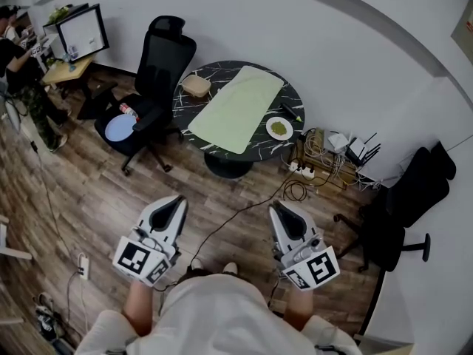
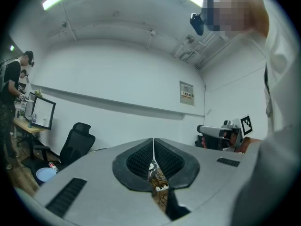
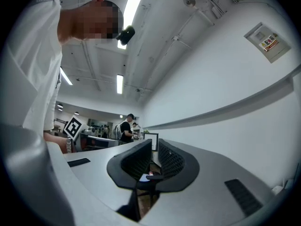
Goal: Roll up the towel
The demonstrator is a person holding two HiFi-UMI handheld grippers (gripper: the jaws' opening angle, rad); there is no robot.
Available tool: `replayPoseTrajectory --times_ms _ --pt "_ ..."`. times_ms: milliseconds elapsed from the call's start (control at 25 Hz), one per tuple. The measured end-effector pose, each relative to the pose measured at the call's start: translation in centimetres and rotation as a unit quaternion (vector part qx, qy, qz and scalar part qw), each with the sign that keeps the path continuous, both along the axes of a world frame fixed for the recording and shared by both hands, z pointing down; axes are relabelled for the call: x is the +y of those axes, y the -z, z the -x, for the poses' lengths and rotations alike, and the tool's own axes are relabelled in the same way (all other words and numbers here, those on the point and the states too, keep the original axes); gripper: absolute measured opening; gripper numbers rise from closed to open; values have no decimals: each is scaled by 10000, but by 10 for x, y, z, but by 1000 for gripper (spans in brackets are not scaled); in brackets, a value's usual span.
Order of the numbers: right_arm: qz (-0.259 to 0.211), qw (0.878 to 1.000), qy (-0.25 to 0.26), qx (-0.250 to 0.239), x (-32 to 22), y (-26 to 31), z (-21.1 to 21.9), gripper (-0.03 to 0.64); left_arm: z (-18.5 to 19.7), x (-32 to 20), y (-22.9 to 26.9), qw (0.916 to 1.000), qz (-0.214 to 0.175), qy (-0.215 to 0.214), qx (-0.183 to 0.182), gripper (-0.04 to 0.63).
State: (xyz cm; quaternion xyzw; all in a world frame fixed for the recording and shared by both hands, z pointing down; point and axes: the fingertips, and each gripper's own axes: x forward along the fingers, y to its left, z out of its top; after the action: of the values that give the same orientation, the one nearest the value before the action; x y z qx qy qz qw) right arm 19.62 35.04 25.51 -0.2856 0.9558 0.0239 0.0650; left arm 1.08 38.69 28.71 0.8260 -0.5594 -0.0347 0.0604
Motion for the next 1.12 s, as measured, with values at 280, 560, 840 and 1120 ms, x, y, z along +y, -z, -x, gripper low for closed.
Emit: replayPoseTrajectory --times_ms 280,560,840,1120 --pt "42 9993 -301 -197 -11 1 -10 231 1 0 3 9997 -195 91 -75 271" --pt "5 9987 -518 -6 -16 -3 -18 261 18 3 4 9990 -193 394 -110 305" --pt "-74 9972 -654 353 -21 -11 -26 267 21 4 6 9983 -251 511 -82 304" --pt "30 9979 -551 347 -29 -22 -36 270 7 0 5 9982 -239 547 -113 304"
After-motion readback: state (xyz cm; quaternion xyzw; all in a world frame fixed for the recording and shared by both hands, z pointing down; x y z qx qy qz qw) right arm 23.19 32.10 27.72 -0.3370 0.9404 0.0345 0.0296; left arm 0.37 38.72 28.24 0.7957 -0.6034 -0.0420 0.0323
